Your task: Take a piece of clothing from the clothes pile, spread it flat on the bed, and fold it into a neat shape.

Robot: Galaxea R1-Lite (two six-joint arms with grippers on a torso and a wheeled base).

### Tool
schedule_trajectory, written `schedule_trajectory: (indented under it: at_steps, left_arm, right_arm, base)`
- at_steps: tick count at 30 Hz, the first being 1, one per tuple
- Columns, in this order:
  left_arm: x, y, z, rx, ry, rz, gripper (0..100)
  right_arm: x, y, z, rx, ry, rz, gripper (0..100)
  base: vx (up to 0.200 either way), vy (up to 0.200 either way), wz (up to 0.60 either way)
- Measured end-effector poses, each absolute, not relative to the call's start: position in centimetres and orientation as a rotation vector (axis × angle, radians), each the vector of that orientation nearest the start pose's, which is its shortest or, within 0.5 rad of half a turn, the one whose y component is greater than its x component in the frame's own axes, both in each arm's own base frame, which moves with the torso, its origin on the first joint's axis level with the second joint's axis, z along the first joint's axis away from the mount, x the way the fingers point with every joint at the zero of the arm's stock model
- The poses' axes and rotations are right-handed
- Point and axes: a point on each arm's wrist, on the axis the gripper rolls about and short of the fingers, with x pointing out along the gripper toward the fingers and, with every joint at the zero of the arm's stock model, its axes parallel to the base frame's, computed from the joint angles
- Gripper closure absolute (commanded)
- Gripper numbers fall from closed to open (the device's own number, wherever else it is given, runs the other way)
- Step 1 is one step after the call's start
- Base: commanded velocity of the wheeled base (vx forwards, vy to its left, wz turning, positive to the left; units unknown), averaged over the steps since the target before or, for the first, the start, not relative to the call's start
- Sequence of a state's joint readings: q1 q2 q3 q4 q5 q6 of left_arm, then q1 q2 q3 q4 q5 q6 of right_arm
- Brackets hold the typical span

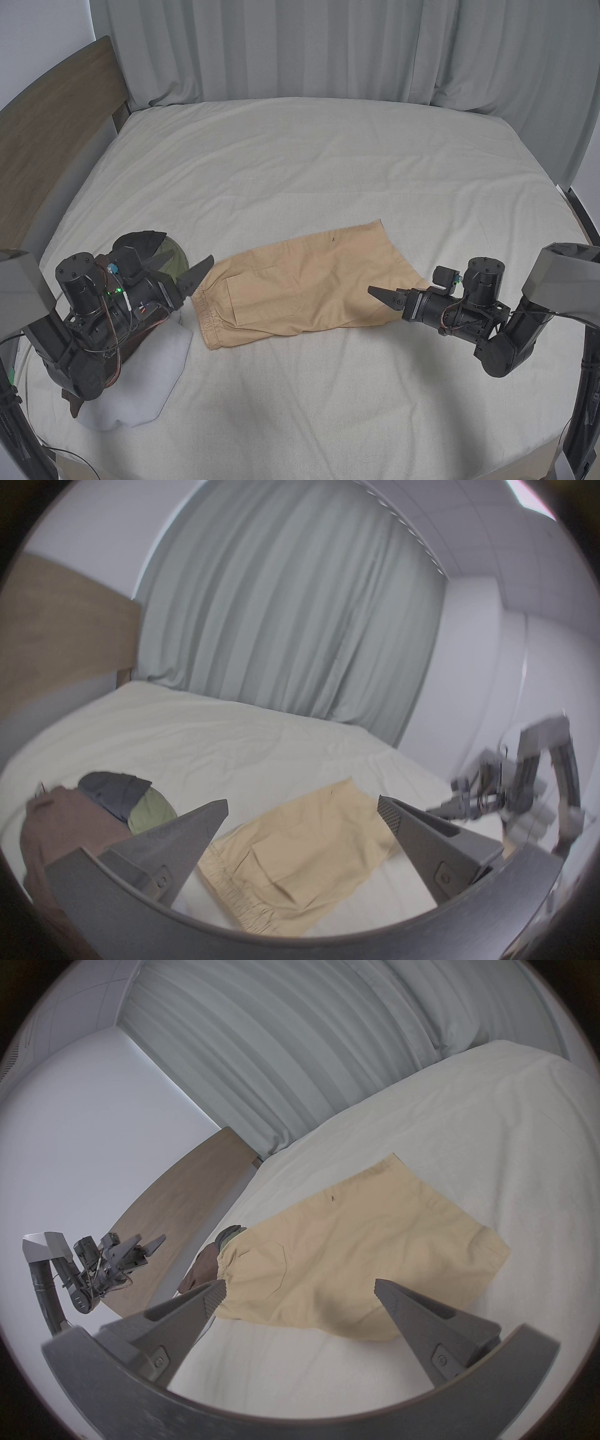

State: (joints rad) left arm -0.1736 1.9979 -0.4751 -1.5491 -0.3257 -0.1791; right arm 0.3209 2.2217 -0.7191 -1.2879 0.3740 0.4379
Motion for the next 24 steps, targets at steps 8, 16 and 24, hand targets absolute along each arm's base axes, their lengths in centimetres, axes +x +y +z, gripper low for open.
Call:
schedule_trajectory:
  at_steps: [8,16,24]
  left_arm:
    - [28.5,-5.3,9.3,-0.019,0.055,-0.556,0]
    - [28.3,-4.5,9.3,-0.003,0.055,-0.543,0]
    - [28.2,-4.5,9.2,-0.004,0.060,-0.554,0]
  right_arm:
    - [33.5,12.8,3.9,0.424,0.417,0.612,0]
    - [33.0,12.9,2.0,0.427,0.481,0.600,0]
    - [33.0,12.8,0.4,0.431,0.527,0.585,0]
  base:
    - [0.000,0.000,0.00]
    - [0.000,0.000,0.00]
    - [0.000,0.000,0.00]
